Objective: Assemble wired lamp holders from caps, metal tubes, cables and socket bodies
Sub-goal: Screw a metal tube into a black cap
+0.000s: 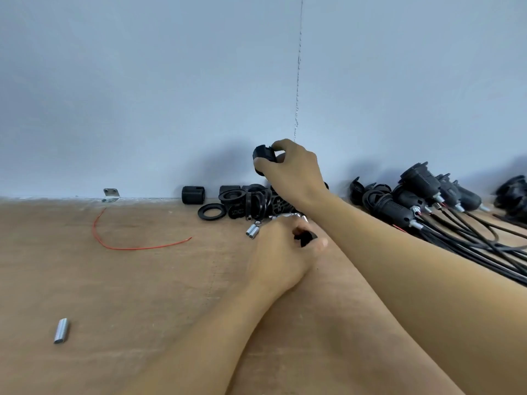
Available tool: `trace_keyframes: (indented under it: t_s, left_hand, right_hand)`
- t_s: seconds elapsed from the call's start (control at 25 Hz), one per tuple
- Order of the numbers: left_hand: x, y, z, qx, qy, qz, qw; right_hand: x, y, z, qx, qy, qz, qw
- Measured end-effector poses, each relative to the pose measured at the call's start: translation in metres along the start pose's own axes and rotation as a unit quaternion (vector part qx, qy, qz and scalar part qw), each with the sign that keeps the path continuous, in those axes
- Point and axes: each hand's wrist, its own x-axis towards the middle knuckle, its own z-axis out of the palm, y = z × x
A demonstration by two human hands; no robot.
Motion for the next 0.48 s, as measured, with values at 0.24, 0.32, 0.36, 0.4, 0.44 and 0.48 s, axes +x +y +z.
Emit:
trace_keyframes:
  t_s: [0.24,0.32,0.36,0.4,0.44,0.48]
  left_hand:
    - [0.001,0.005,0.007,0.002,0.098,0.017,0.995]
    - [0.0,0.007,0.009,-0.005,0.105,0.022,0.994]
    - [-0.001,0.007,0.01,-0.006,0.1,0.026,0.995]
    - [-0.001,0.005,0.011,-0.001,0.098,0.034,0.995]
    - [-0.003,0.006,0.012,0.024,0.099,0.05,0.994]
    - [-0.005,0.008,0.014,0.063,0.103,0.079,0.99]
  right_hand:
    - [-0.065,0.066,-0.065,-0.104,-0.016,0.035,0.994]
    - [-0.081,0.084,-0.078,-0.116,-0.028,0.042,0.992]
    - [-0.086,0.09,-0.082,-0.128,-0.04,0.034,0.99]
    - [-0.089,0.093,-0.085,-0.14,-0.054,0.02,0.988]
    - [-0.092,0.095,-0.087,-0.147,-0.066,0.003,0.987]
    - [-0.093,0.096,-0.09,-0.145,-0.073,-0.012,0.987]
